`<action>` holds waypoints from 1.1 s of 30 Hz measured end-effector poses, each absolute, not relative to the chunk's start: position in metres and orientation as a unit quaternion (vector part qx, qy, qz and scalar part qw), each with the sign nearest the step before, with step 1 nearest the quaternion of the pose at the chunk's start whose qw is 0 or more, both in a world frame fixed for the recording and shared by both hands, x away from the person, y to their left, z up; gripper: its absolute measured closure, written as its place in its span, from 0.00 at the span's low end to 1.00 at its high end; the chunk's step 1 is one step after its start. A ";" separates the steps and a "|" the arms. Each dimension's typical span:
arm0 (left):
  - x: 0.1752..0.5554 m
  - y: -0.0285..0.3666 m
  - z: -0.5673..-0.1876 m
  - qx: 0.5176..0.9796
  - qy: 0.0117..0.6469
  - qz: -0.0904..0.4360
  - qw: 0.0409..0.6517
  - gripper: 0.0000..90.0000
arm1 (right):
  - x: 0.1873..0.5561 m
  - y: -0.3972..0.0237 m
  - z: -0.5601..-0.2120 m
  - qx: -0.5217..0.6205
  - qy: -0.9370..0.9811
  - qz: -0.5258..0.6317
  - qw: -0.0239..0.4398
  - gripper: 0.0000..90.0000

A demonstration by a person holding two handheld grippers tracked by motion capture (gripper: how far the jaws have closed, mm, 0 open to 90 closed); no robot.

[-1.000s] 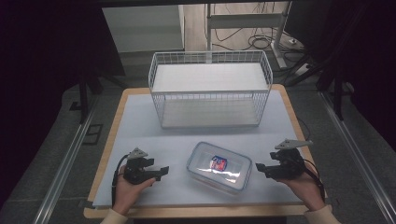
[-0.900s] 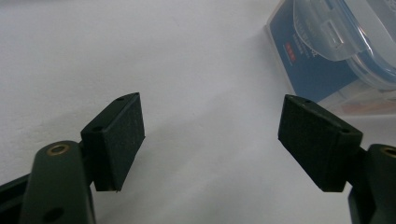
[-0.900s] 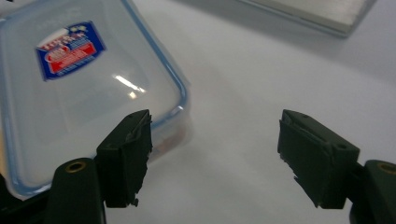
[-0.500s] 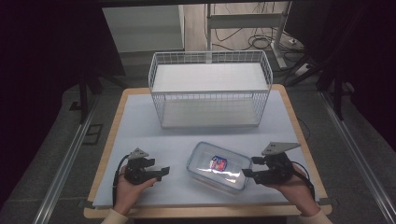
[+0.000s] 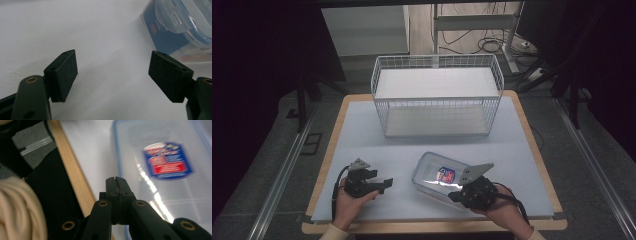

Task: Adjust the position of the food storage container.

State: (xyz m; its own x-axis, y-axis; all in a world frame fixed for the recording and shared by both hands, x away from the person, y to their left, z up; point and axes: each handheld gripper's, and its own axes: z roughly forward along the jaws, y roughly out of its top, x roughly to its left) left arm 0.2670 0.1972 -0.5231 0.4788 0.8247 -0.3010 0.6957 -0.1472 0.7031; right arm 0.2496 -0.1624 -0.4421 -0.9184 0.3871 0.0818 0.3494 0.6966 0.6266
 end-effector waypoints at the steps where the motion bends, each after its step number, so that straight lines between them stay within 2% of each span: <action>1: 0.267 0.197 -0.523 0.754 0.504 0.079 0.415 0.25 | 0.242 -0.162 -0.446 0.193 0.926 0.324 0.025 0.99; 9: 0.267 0.195 -0.524 0.757 0.502 0.079 0.410 0.25 | 0.228 -0.168 -0.470 0.187 0.941 0.280 0.026 0.99; 20: 0.267 0.196 -0.524 0.757 0.502 0.079 0.410 0.25 | 0.234 -0.171 -0.475 0.197 0.943 0.266 0.042 0.99; 33: 0.268 0.194 -0.526 0.758 0.502 0.079 0.408 0.25 | 0.265 -0.198 -0.476 0.244 0.923 0.288 0.068 0.99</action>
State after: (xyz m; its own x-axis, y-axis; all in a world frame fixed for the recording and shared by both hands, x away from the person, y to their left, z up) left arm 0.2679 0.1941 -0.5256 0.4825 0.8264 -0.2901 0.6967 -0.1614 0.6989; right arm 0.2646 -0.1982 -0.4765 -0.8716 0.4899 0.0158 0.4120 0.7147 0.5652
